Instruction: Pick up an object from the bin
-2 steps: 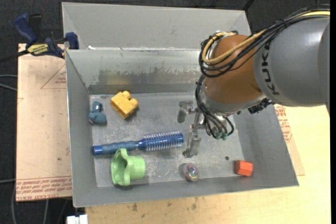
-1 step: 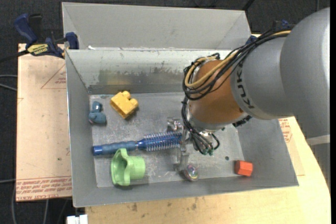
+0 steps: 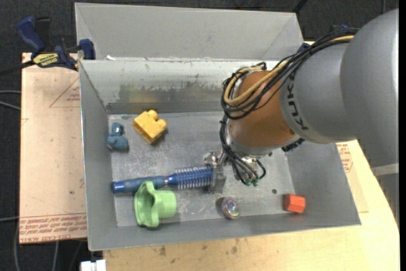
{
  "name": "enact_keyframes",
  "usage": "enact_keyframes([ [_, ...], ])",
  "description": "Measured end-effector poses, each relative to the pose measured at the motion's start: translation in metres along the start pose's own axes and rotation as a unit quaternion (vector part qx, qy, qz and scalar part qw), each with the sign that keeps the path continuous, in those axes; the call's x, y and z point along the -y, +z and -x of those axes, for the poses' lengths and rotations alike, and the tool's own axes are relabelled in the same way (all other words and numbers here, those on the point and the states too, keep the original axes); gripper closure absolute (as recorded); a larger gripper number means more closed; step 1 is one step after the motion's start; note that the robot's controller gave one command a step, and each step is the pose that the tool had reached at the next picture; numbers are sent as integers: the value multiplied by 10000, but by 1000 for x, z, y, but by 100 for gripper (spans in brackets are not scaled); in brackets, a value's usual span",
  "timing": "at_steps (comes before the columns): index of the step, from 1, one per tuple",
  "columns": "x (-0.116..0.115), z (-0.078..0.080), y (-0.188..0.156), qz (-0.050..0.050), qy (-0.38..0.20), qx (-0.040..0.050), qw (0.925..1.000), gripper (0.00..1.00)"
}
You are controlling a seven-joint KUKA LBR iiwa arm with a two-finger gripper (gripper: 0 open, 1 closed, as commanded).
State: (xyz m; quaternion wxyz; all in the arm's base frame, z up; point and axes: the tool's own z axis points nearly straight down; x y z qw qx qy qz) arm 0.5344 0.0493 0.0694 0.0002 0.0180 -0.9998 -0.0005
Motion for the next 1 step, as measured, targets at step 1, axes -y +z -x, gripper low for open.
enact_keyframes([
  [1, 16, 22, -159, -7, -207, 55, 9998, 100],
])
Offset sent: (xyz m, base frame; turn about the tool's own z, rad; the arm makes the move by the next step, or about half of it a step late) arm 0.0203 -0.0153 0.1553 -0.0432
